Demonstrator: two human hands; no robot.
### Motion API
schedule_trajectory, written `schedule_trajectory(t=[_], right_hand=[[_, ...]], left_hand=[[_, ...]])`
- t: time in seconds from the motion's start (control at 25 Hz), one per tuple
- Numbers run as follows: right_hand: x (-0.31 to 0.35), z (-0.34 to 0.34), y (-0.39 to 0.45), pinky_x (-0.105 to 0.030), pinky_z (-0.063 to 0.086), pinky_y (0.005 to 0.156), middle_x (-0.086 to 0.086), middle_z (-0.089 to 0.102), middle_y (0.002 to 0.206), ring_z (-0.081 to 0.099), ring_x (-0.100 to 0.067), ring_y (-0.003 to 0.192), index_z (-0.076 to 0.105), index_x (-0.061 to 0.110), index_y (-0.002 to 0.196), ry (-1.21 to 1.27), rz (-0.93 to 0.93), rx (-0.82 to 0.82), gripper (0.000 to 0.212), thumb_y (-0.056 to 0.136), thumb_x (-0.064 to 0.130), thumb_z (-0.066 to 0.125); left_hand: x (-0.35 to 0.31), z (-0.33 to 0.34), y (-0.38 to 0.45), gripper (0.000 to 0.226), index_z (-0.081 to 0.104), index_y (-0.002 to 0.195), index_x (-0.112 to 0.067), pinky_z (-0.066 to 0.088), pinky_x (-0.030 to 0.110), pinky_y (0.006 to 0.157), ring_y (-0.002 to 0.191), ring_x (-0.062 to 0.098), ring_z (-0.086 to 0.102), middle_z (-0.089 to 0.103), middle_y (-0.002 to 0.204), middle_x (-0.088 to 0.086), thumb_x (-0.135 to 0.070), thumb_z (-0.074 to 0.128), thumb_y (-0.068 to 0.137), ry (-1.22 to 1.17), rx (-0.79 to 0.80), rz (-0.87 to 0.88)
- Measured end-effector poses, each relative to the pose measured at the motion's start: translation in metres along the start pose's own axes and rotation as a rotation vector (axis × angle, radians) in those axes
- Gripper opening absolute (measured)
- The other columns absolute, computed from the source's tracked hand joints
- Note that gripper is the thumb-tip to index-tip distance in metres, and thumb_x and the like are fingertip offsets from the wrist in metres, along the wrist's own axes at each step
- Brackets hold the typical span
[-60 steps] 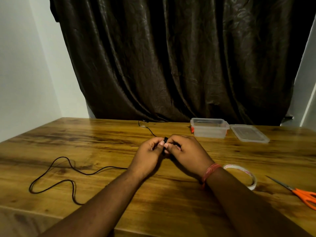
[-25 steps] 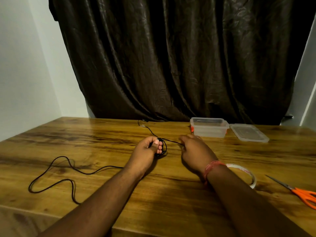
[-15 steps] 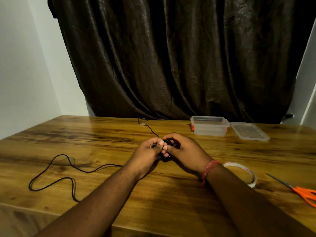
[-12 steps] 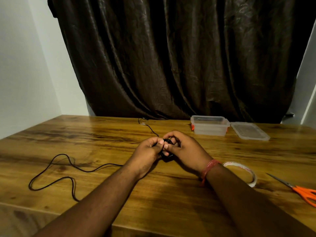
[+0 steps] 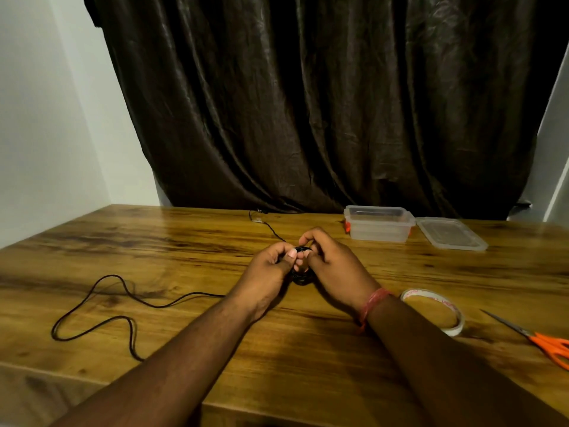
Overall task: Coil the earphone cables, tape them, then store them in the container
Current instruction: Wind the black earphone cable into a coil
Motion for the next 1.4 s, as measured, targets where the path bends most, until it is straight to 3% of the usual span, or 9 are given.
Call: schedule_trajectory(t=[0.12,0.24,0.44,0.6,0.76,0.88,1.08,1.24,1.4], right_hand=[[0.003,-0.002,-0.001,-0.026,0.047,0.064,0.006,0.064,0.083,0.059,-0.006,0.075,0.056,0.025,0.099,-0.191,-0.112,0.002,0.007,0.094,0.019,0.058],[0.001,-0.006,-0.002,-0.024,0.044,0.062,0.006,0.063,0.082,0.058,-0.007,0.075,0.057,0.022,0.098,-0.242,-0.127,-0.017,0.006,0.093,0.021,0.061],[-0.008,-0.008,-0.002,-0.021,0.051,0.064,0.006,0.064,0.081,0.061,-0.003,0.071,0.055,0.021,0.1,-0.065,0.005,-0.06,0.014,0.092,0.013,0.063],[-0.013,-0.004,0.0,-0.026,0.053,0.065,-0.001,0.068,0.079,0.066,-0.007,0.07,0.055,0.019,0.096,0.113,0.057,-0.041,0.014,0.092,0.008,0.063],[-0.017,0.003,0.002,-0.052,0.055,0.078,-0.012,0.071,0.084,0.07,-0.035,0.083,0.054,0.021,0.095,0.286,0.076,0.011,0.015,0.094,0.008,0.06],[-0.018,0.006,0.005,-0.056,0.053,0.081,-0.014,0.07,0.084,0.07,-0.029,0.08,0.054,0.021,0.094,0.332,0.098,0.011,0.014,0.095,0.007,0.059],[-0.012,0.015,0.005,-0.043,0.058,0.065,-0.012,0.062,0.085,0.066,-0.017,0.072,0.048,0.018,0.098,0.352,0.103,0.093,0.017,0.097,0.002,0.054],[-0.007,0.01,0.002,-0.041,0.059,0.066,-0.003,0.056,0.085,0.062,-0.01,0.069,0.043,0.01,0.104,0.28,0.093,0.11,0.016,0.096,-0.002,0.052],[-0.005,0.005,0.001,-0.017,0.044,0.052,0.003,0.053,0.075,0.048,0.001,0.057,0.043,0.013,0.102,0.077,0.025,0.048,0.019,0.093,0.003,0.057]], left_hand=[[-0.003,-0.002,-0.003,0.032,0.066,0.081,-0.022,0.044,0.025,0.075,0.073,0.004,0.056,0.066,0.075,-0.008,-0.011,0.045,0.103,0.178,-0.012,0.033],[-0.003,-0.006,-0.002,0.025,0.065,0.087,-0.022,0.049,0.036,0.081,0.083,0.012,0.062,0.069,0.084,-0.003,-0.019,0.046,0.103,0.395,-0.043,0.073],[-0.007,-0.002,-0.003,0.031,0.07,0.105,-0.035,0.051,0.03,0.091,0.102,0.009,0.067,0.074,0.105,-0.006,-0.017,0.044,0.104,0.401,-0.028,0.091],[-0.006,-0.001,-0.004,0.03,0.068,0.113,-0.027,0.05,0.027,0.085,0.084,0.008,0.065,0.07,0.085,-0.008,-0.014,0.042,0.105,0.296,-0.024,0.057],[-0.004,0.004,-0.002,0.03,0.067,0.115,-0.012,0.047,0.025,0.077,0.071,0.011,0.057,0.063,0.073,-0.001,-0.007,0.039,0.104,0.032,-0.004,0.005],[-0.004,0.006,0.0,0.029,0.067,0.11,-0.005,0.048,0.025,0.075,0.065,0.009,0.054,0.06,0.072,0.005,-0.002,0.04,0.102,-0.167,-0.009,-0.036],[-0.008,0.002,0.0,0.029,0.062,0.117,0.005,0.055,0.033,0.057,0.053,0.006,0.048,0.058,0.069,0.004,0.005,0.038,0.099,-0.374,0.004,-0.081],[-0.005,0.002,0.002,0.032,0.061,0.118,0.004,0.053,0.042,0.06,0.046,0.005,0.04,0.048,0.067,0.001,0.007,0.037,0.097,-0.387,0.012,-0.091],[-0.003,0.003,0.002,0.032,0.06,0.12,0.002,0.046,0.027,0.059,0.044,0.002,0.033,0.05,0.068,-0.001,0.004,0.036,0.099,-0.316,0.015,-0.11]])
Point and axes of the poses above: each hand's wrist, its own y-axis towards the middle knuckle, its own z-axis out of the palm, x = y × z, the point moved 5 cm from there along y, towards the middle knuckle
